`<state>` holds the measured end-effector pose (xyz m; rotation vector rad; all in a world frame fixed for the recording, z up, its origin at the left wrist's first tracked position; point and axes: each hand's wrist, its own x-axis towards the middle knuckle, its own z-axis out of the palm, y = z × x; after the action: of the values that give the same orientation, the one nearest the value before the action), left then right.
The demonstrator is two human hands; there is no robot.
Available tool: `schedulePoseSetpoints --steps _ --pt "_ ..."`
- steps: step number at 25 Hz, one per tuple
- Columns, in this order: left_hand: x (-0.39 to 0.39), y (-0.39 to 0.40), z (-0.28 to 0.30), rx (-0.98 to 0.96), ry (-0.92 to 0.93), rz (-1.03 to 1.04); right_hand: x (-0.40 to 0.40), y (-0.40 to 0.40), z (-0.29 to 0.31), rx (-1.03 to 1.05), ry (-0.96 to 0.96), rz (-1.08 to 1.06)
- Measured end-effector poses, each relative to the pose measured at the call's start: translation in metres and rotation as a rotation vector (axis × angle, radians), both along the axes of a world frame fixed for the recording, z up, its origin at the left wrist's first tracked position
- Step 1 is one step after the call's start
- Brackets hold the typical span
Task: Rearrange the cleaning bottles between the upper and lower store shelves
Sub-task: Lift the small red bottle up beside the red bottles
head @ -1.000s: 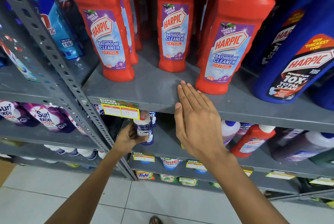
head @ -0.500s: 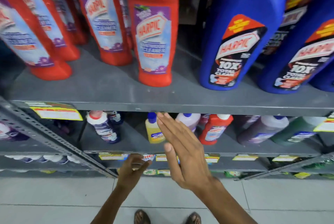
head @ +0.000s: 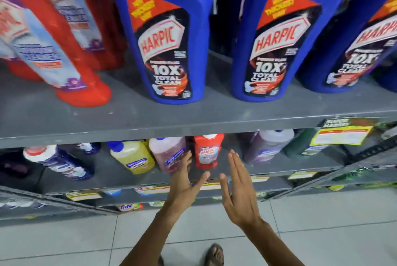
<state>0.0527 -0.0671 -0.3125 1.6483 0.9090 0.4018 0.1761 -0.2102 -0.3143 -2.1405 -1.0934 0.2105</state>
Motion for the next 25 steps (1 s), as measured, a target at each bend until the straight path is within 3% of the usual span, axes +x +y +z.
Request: schedulePoseSetpoints --steps 5,14,21,25 --pt "0.047 0.012 0.004 0.035 0.041 0.018 0.029 0.023 -0.043 -0.188 0.040 0.015" --pt "0.050 0.029 -0.002 -0.115 -0.002 0.002 0.038 0.028 -0.082 -0.350 -0.086 0.081" --pt "0.009 0.009 0.004 -0.168 -0.063 0.000 0.031 0.016 -0.065 -0.280 0.007 0.147" --pt "-0.036 0.003 0.044 -0.105 -0.133 0.027 0.001 0.006 -0.031 -0.158 0.035 0.202"
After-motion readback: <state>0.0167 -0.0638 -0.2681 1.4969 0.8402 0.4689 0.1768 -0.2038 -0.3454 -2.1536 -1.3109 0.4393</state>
